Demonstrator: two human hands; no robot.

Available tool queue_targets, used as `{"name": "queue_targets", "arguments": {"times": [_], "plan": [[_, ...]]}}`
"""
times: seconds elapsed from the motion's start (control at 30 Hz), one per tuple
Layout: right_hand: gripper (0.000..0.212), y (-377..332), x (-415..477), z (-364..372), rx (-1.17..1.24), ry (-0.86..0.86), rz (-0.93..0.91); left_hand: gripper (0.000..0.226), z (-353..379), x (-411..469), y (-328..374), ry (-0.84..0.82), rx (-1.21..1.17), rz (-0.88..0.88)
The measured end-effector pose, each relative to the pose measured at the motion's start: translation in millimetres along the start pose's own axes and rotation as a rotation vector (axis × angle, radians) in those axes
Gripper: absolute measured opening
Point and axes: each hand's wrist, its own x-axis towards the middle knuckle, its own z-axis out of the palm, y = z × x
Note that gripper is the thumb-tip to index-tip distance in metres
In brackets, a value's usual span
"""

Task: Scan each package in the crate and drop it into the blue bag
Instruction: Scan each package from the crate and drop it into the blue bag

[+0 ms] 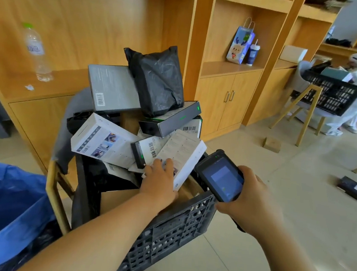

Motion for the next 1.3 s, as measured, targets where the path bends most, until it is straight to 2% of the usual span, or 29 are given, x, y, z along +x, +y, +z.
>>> {"name": "queue_targets", "arguments": {"times": [0.2,0.4,0.6,0.67,0.77,0.87,1.0,1.07,1.13,1.3], "plan": [[0.084,2.5,-2.4,-2.7,0.004,0.012,-0.009,0.085,0.2,-2.4,-5.1,-0.006,-0.051,0.069],[0.086,8.7,-2.4,-2.0,0.021,0.023,0.012,0.089,-23.7,16.4,7.8,0.063,0.191,0.153],[0.086,19.9,5.0,-5.1,0.027,0.022,0.08,0.092,-54.3,56.6,40.2,0.031,0.113,0.335],[0.085,23.5,7.1,-7.0,0.026,0.039,0.094,0.081,-61.2,66.9,48.5,-0.031,0.135,0.354],[0.084,27.2,7.0,-8.5,0.013,0.047,0.11,0.052,-64.9,69.1,56.1,-0.049,0.19,0.359],[0.083,28.7,5.2,-8.7,-0.007,0.06,0.116,0.042,-67.9,59.9,61.3,0.028,0.193,0.355],[0.082,25.8,2.3,-8.4,-0.018,0.055,0.11,0.054,-71.6,40.9,70.0,0.165,0.253,0.341],[0.083,23.5,-0.4,-8.4,-0.02,0.056,0.106,0.049,-73.2,29.8,74.0,0.219,0.251,0.338],[0.084,21.1,-3.4,-9.7,-0.011,0.054,0.103,0.043,-77.1,17.1,72.4,0.276,0.18,0.339],[0.087,13.9,-13.4,-19.4,-0.009,0.082,0.091,0.044,-95.5,-17.2,40.3,0.415,-0.11,0.303]]}}
